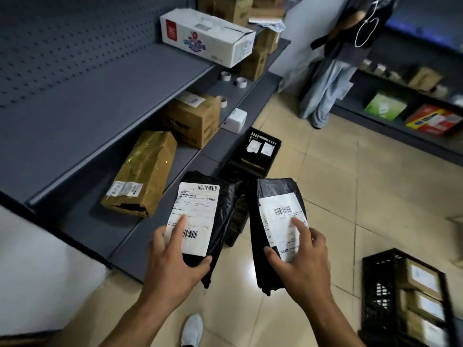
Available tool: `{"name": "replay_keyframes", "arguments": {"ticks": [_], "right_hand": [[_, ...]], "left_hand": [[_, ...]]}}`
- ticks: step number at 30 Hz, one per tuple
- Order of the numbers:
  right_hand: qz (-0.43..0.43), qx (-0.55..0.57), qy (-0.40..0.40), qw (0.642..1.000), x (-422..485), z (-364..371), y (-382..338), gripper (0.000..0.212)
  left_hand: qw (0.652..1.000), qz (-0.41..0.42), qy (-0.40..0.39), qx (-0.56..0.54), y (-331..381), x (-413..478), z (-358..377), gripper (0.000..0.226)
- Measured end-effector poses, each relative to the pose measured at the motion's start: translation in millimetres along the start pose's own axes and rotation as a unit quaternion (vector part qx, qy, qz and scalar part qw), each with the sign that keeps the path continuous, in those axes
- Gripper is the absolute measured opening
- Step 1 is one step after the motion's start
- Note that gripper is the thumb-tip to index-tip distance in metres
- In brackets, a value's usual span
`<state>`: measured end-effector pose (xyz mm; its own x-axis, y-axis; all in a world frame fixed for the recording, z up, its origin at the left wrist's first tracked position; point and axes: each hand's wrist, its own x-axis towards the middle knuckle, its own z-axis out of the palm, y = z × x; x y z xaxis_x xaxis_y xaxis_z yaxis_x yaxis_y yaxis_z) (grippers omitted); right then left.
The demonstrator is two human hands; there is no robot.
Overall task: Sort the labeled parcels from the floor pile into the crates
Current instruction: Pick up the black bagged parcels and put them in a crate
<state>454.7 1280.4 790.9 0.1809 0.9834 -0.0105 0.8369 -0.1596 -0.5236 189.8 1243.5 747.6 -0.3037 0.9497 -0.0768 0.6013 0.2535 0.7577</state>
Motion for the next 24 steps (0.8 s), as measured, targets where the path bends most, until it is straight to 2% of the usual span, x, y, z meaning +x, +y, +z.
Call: {"name": "replay_keyframes", "arguments": {"ticks": [9, 16, 24], "right_hand": [[0.070, 0.071, 0.041, 0.994, 92.6, -8.7, 30.5, 0.086], [0.048, 0.101, 0.018, 0.994, 197.7, -17.4, 54.6, 0.091], [0.039, 0.113, -0.019, 0.993, 358.7, -77.3, 125.8, 0.093]], "left_hand": [[0.999, 0.029, -0.032, -0.013, 47.8, 103.0, 51.0, 0.105], [0.999, 0.037, -0.036, -0.001, 116.3, 162.9, 129.1, 0.108], [0.999, 0.000, -0.045, 0.023, 229.1, 239.6, 238.9, 0.116]]}}
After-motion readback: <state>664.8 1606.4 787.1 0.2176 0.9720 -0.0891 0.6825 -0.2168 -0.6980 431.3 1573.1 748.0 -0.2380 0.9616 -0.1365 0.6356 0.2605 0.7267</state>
